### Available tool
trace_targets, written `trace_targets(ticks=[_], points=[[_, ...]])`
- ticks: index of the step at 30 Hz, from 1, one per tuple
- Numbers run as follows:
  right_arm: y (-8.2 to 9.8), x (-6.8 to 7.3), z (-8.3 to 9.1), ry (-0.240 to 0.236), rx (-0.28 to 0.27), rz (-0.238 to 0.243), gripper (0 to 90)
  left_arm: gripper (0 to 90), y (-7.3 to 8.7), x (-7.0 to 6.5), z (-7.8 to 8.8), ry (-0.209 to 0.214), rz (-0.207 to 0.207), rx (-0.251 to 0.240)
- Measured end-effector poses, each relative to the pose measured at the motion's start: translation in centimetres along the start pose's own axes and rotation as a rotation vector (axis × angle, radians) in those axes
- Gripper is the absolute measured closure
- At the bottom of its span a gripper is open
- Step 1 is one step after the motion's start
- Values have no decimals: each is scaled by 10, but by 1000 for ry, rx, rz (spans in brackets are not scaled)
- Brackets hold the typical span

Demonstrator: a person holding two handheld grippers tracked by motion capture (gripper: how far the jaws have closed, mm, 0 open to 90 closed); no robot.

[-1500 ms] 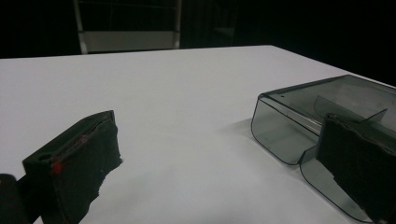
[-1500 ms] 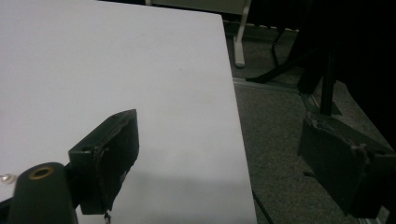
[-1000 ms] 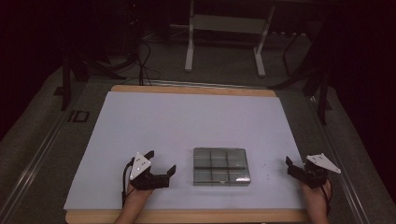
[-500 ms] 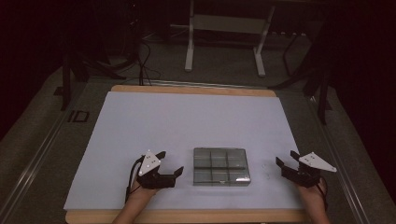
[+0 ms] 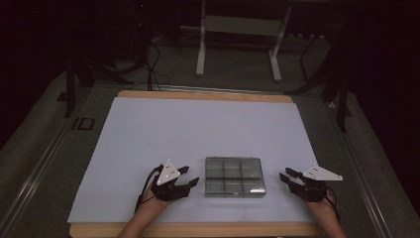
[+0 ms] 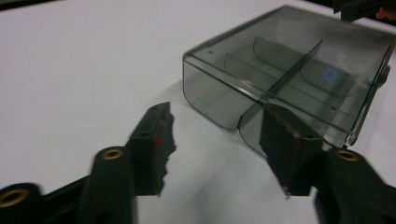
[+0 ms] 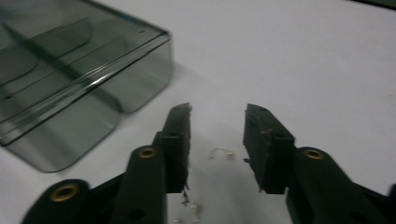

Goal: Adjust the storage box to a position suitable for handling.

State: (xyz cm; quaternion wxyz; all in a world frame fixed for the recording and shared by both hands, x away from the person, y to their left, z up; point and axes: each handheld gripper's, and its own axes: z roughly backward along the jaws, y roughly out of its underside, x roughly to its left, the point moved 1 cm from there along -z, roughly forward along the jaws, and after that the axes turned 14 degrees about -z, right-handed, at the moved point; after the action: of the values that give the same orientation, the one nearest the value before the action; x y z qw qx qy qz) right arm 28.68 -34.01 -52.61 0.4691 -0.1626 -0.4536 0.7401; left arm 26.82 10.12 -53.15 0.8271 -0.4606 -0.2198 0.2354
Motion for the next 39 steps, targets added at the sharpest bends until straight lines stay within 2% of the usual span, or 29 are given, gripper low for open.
trace_targets(ticks=[8,12,15,24,29,39], points=[[5,13,-12,-78,60,37,809,742,0,-4,-11,63,-33,63],[7,19,-15,-110,83,61,864,830,-1,-8,-16,96,-65,81],[8,22,-17,-134,94,59,898,894,-1,-10,-19,115,-81,90],[8,30,-17,-180,102,79,900,900,-1,-14,-23,143,-120,112],[8,35,-18,-199,103,94,900,899,-1,-16,-25,164,-126,107],[6,40,-17,-220,100,103,900,899,-4,-18,-19,175,-140,87]])
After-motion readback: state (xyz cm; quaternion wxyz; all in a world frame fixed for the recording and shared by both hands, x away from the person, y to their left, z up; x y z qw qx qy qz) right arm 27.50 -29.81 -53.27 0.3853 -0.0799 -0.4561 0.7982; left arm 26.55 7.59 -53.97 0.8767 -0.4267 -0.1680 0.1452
